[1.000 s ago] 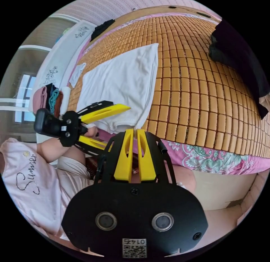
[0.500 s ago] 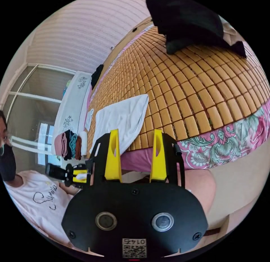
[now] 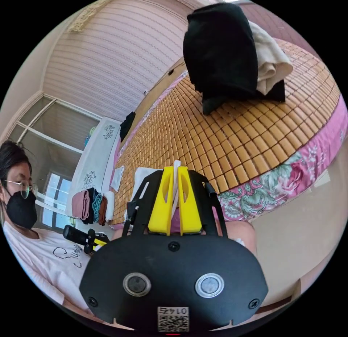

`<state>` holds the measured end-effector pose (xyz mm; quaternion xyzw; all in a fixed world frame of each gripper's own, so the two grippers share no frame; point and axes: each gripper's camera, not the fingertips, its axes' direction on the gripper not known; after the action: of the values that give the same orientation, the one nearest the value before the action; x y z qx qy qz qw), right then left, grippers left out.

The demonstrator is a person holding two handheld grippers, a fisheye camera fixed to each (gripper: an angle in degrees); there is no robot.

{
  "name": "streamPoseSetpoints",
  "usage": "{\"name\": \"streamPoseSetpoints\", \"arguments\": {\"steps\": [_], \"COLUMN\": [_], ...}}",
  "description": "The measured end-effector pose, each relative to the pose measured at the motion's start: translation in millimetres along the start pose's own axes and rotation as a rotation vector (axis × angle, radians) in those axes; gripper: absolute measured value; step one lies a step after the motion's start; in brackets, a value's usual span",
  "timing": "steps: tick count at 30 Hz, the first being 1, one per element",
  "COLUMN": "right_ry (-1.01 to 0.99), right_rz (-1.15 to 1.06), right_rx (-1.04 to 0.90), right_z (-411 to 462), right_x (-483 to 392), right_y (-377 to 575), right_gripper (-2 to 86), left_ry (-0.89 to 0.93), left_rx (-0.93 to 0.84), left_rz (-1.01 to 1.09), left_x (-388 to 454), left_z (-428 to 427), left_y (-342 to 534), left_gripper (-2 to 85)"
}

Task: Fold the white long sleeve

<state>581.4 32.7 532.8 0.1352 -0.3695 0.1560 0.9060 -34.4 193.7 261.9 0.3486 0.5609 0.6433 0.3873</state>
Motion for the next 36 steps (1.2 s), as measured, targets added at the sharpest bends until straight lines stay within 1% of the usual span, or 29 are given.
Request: {"name": "streamPoseSetpoints", "arguments": {"steps": [2,4,6,7,12,13,15,17,19,22,24,25,26,29,31,33,36], "right_ry": [0.057,0.072,0.033,0.029,0.068,0.081,0.122,0.125,0.167,0.270,0.326,0.344,0.366,0.329,0.343,0.356,0.291], "right_rz": [-0.076,-0.147,-0.231,-0.256,-0.411,-0.419,-0.396,-0.428,-0.475,-0.573,-0.697,-0.720,-0.758,-0.837,-0.887,-0.916,-0.899], "right_rx": [0.018,0.011,-0.062,-0.086,-0.293,-0.315,-0.396,-0.402,-0.419,-0.509,-0.559,-0.572,-0.566,-0.489,-0.490,-0.553,-0.643], "right_z": [-12.3,-11.5,14.6,25.2,148.1,162.4,209.4,226.9,239.5,256.2,257.2,256.7,252.2,237.1,240.7,256.5,277.8], "right_x": [-23.7,-48.0,-79.5,-87.7,-154.6,-160.0,-176.6,-189.8,-201.3,-219.7,-238.8,-243.1,-251.2,-265.5,-265.7,-259.8,-251.4], "right_y": [-10.2,-21.6,-35.8,-38.4,-46.0,-45.6,-43.5,-39.4,-37.0,-37.0,-38.7,-40.1,-43.5,-49.8,-48.0,-42.1,-33.6], "right_gripper": [1.1,1.1,1.1,1.1,1.2,1.2,1.5,1.7,2.2,3.6,5.1,5.4,6.1,6.7,7.0,9.6,13.2], "left_ry": [-0.006,0.005,0.003,-0.005,-0.189,-0.200,-0.261,-0.275,-0.242,-0.188,-0.164,-0.162,-0.162,-0.165,-0.194,-0.279,-0.377], "left_rx": [0.060,0.118,0.155,0.156,0.079,0.069,0.013,-0.041,-0.017,0.010,0.027,0.031,0.038,0.012,-0.021,-0.064,-0.135], "left_rz": [-0.029,-0.108,-0.249,-0.279,-0.557,-0.584,-0.726,-0.828,-0.855,-0.934,-0.989,-0.998,-1.001,-1.014,-1.013,-0.974,-0.919], "left_x": [-5.9,-17.2,-36.3,-40.8,-80.0,-84.8,-107.4,-123.3,-132.0,-143.2,-148.3,-148.7,-148.3,-145.9,-143.3,-137.4,-131.4], "left_z": [-10.6,-23.5,-42.4,-46.9,-75.7,-77.2,-76.7,-75.9,-80.8,-87.9,-95.0,-97.4,-102.4,-113.7,-120.0,-128.2,-131.1], "left_y": [-1.9,3.7,19.0,23.3,66.6,71.3,91.3,102.3,106.7,117.1,127.2,129.1,131.8,134.9,135.5,132.2,124.3], "left_gripper": [0.9,0.9,0.8,0.8,1.3,1.4,2.0,2.4,2.8,3.6,4.0,4.0,4.0,3.5,3.1,3.2,4.8]}}
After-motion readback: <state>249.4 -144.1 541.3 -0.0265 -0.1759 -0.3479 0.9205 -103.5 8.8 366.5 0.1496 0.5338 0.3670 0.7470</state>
